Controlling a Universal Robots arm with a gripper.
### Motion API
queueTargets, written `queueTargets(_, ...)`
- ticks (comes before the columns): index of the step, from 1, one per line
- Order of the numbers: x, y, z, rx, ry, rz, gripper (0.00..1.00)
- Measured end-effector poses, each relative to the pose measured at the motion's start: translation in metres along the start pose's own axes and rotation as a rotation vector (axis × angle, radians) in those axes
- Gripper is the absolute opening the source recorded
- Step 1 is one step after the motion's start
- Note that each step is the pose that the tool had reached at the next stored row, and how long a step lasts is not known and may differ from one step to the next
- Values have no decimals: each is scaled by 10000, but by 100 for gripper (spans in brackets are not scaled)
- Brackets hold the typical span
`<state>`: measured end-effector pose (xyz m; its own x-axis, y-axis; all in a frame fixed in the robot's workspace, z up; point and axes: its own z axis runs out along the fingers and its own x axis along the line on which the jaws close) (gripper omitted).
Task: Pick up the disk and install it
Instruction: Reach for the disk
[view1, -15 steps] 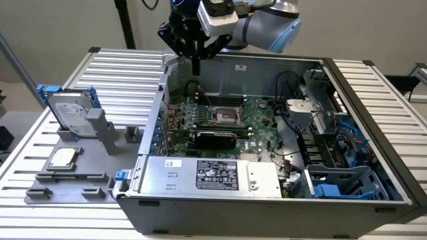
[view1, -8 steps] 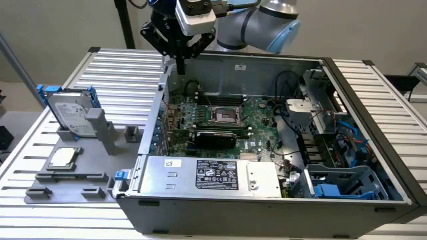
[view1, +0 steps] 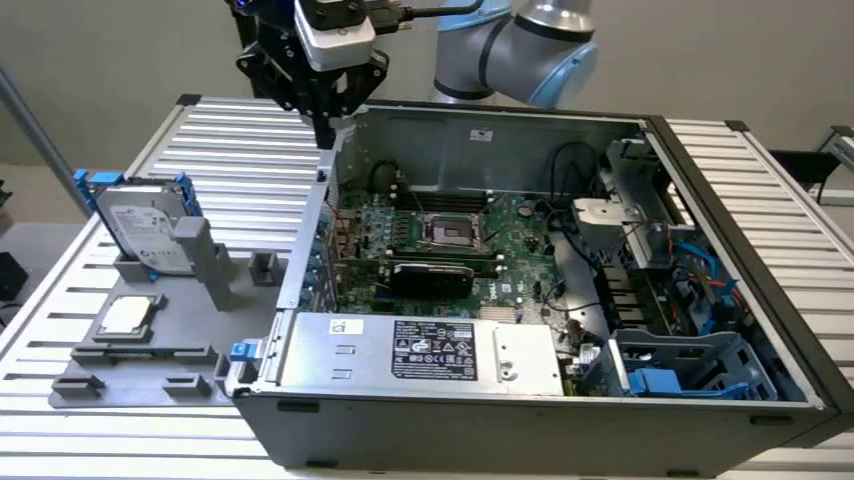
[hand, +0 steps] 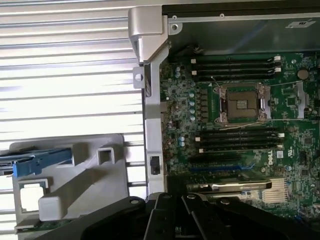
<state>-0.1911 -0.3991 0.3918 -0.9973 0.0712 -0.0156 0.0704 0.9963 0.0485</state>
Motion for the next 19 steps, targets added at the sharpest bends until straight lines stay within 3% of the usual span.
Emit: queueTargets(19, 870, -62, 2, 15, 93, 3, 11)
